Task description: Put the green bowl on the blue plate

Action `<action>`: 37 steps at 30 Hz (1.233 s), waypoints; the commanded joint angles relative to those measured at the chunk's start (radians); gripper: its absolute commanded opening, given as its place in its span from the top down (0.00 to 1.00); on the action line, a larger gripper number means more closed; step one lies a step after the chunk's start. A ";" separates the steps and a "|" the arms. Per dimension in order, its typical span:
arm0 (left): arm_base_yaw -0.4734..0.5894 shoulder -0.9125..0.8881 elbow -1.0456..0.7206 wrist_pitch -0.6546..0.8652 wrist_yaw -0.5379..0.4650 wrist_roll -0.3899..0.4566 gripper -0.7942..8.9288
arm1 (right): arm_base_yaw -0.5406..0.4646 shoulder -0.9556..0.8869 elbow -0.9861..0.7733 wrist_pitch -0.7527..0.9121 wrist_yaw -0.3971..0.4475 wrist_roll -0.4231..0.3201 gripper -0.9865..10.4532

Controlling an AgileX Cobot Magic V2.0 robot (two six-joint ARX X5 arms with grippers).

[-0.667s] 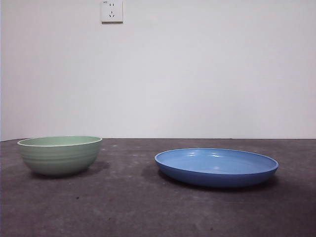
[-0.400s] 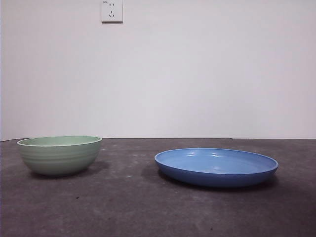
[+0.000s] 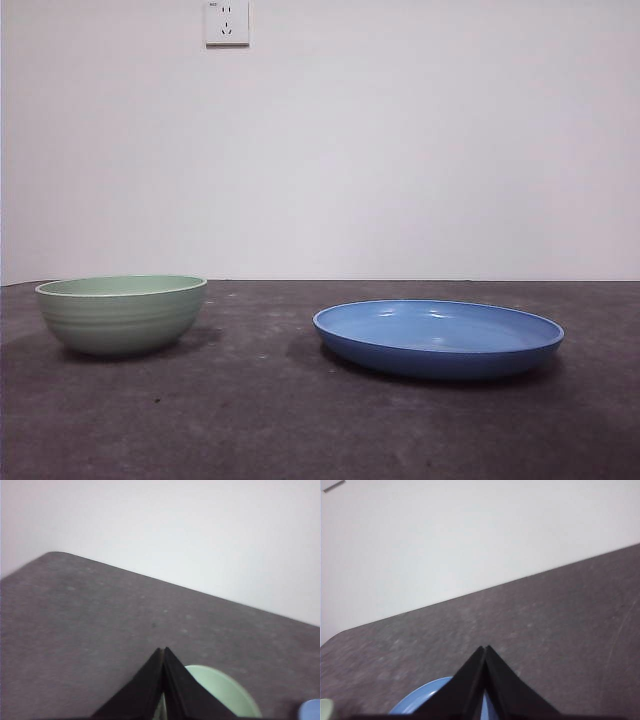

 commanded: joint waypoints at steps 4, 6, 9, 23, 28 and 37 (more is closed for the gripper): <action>-0.036 0.189 0.259 -0.150 0.149 -0.038 0.91 | 0.010 0.183 0.220 -0.122 -0.105 0.031 0.91; -0.050 0.253 0.348 -0.236 0.208 -0.038 0.91 | 0.027 0.244 0.290 -0.161 -0.150 0.027 0.91; -0.068 0.328 0.449 -0.332 0.295 -0.038 0.91 | 0.067 0.317 0.371 -0.203 -0.201 0.016 0.91; -0.246 0.584 0.788 -0.659 0.427 0.168 0.91 | 0.322 0.553 0.673 -0.530 -0.263 -0.286 0.91; -0.282 0.584 0.790 -0.624 0.427 0.169 0.91 | 0.340 0.556 0.684 -0.559 -0.262 -0.328 0.91; -0.284 0.585 0.790 -0.629 0.427 0.167 0.58 | 0.340 0.557 0.684 -0.558 -0.251 -0.325 0.84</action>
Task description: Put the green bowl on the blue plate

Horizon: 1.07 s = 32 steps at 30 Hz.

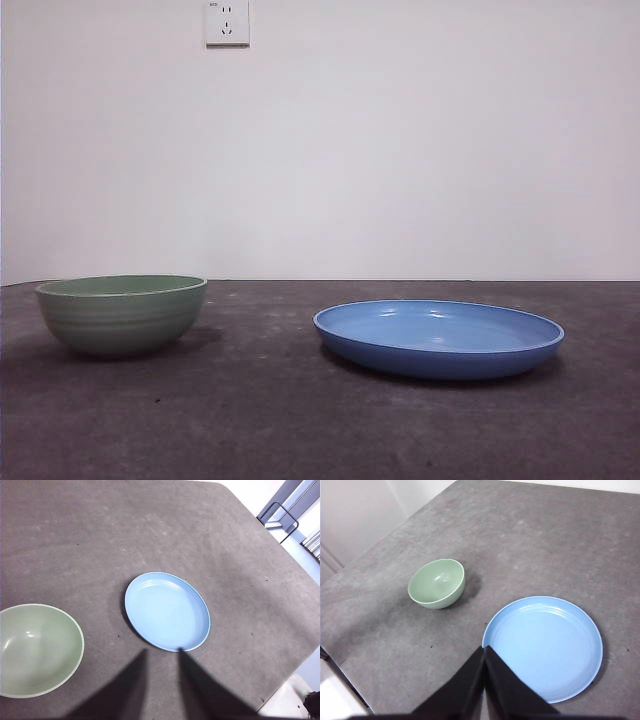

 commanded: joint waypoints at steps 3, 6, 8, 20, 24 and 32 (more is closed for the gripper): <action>-0.005 0.006 0.023 0.016 0.002 -0.003 0.35 | 0.005 0.004 0.018 0.008 0.000 -0.008 0.61; -0.005 0.006 0.023 0.016 0.002 -0.007 0.24 | 0.005 0.004 0.018 0.008 0.000 -0.001 0.41; -0.005 0.006 0.023 0.014 0.002 -0.007 0.23 | 0.005 0.004 0.018 0.008 0.000 0.002 0.38; -0.003 0.032 0.023 -0.050 -0.029 0.005 0.24 | 0.005 0.003 0.018 0.007 -0.003 0.037 0.38; -0.003 0.068 0.023 -0.082 -0.140 0.003 0.24 | 0.005 0.003 0.018 0.006 -0.004 0.053 0.37; 0.006 0.221 0.023 -0.132 -0.387 0.001 0.24 | 0.005 0.003 0.018 0.000 -0.003 0.070 0.38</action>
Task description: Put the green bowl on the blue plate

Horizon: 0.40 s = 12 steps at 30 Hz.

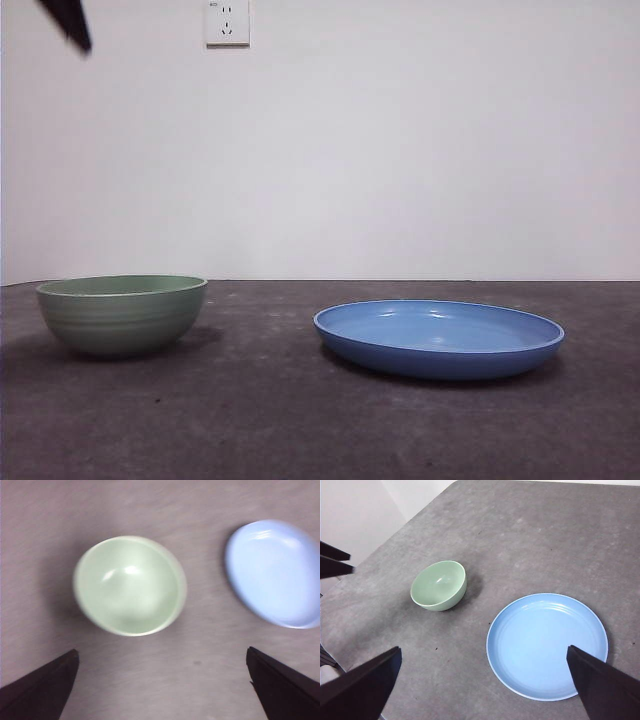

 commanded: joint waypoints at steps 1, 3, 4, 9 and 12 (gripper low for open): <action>0.004 0.071 0.021 0.003 -0.081 0.005 0.24 | 0.005 0.004 0.018 -0.003 -0.003 0.013 0.38; 0.008 0.124 0.021 0.004 -0.132 0.004 0.24 | 0.005 0.004 0.018 -0.014 -0.002 0.013 0.37; 0.011 0.147 0.021 0.006 -0.147 0.005 0.24 | 0.005 0.004 0.018 -0.018 -0.002 0.013 0.38; 0.029 0.278 0.021 0.061 -0.158 0.009 0.25 | 0.005 0.004 0.018 -0.029 -0.003 0.013 0.38; 0.037 0.353 0.021 0.110 -0.158 0.009 0.25 | 0.005 0.004 0.018 -0.037 -0.002 0.013 0.38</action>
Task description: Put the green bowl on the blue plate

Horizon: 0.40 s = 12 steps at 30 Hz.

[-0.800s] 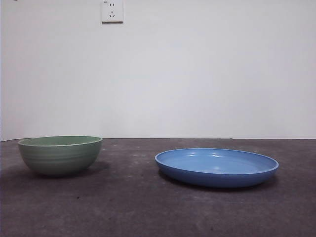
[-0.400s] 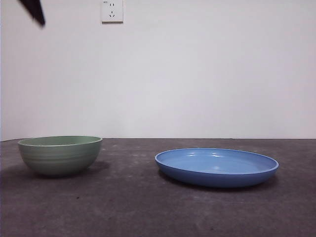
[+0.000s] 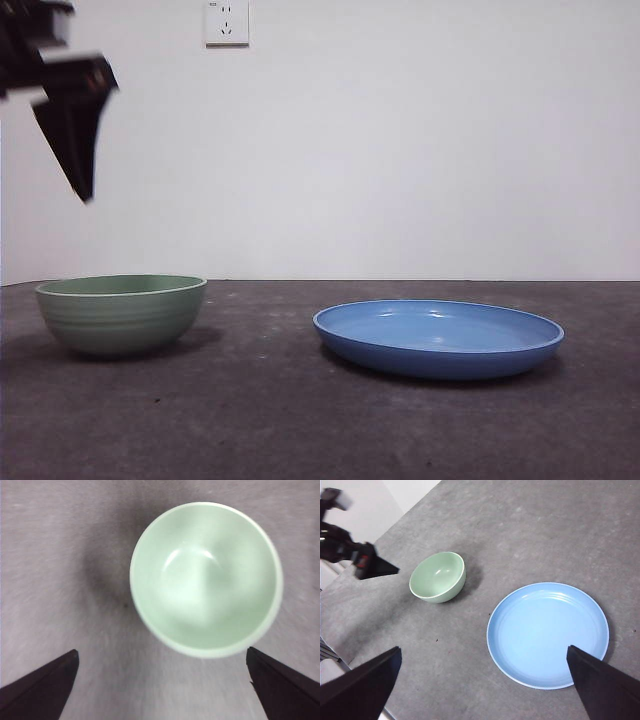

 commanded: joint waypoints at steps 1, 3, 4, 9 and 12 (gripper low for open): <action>0.005 0.075 0.021 0.050 -0.003 0.010 0.25 | 0.005 0.004 0.018 -0.002 -0.002 0.010 0.38; 0.014 0.120 0.021 0.089 -0.003 0.015 0.25 | 0.005 0.004 0.018 -0.005 -0.002 0.010 0.38; 0.021 0.140 0.021 0.105 -0.003 0.015 0.25 | 0.005 0.004 0.018 -0.006 -0.003 0.010 0.38; 0.054 0.218 0.021 0.155 -0.002 0.015 0.25 | 0.005 0.004 0.018 -0.008 -0.003 0.010 0.38; 0.079 0.262 0.021 0.172 0.053 0.015 0.25 | 0.005 0.004 0.018 -0.008 -0.002 0.010 0.38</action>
